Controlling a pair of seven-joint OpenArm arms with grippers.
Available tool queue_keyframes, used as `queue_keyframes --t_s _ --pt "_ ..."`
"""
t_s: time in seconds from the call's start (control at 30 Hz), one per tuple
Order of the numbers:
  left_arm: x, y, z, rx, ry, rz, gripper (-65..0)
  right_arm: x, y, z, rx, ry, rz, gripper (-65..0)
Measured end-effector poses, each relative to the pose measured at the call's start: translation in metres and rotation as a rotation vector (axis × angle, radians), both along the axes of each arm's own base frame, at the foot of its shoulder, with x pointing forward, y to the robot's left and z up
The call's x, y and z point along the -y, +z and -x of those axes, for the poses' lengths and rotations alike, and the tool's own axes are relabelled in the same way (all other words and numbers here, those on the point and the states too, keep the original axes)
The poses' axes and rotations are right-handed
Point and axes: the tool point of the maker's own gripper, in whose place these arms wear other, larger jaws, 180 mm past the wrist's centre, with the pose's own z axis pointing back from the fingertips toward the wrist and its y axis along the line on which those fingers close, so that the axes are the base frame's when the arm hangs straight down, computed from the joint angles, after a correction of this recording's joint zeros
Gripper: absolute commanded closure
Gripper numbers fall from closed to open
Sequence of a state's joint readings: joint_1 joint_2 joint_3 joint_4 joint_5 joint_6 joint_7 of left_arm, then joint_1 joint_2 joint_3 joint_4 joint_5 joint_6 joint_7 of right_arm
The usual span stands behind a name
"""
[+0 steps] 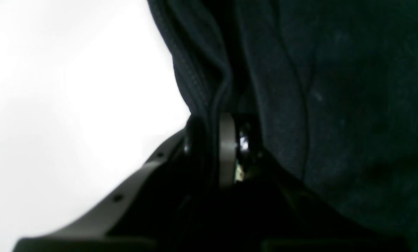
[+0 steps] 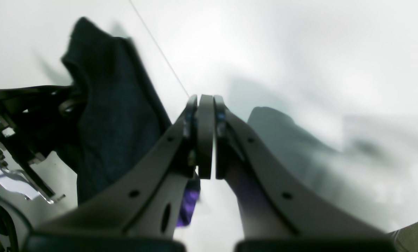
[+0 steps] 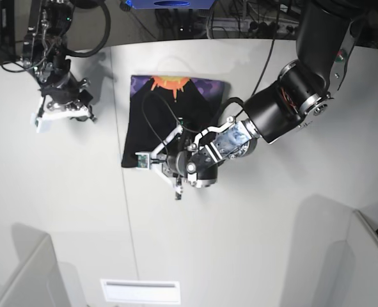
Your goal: Fold the T-shirt properly
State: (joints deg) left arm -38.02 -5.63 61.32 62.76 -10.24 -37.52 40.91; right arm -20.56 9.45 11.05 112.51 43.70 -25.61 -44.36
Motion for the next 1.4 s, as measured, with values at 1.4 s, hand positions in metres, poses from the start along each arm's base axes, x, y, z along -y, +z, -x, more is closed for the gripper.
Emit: queue_keyframes --t_s 1.4 --pt "-0.016 0.004 -0.017 0.014 0.115 -0.007 -6.9 0.000 -0.004 0.006 -0.019 0.003 0.000 0.0"
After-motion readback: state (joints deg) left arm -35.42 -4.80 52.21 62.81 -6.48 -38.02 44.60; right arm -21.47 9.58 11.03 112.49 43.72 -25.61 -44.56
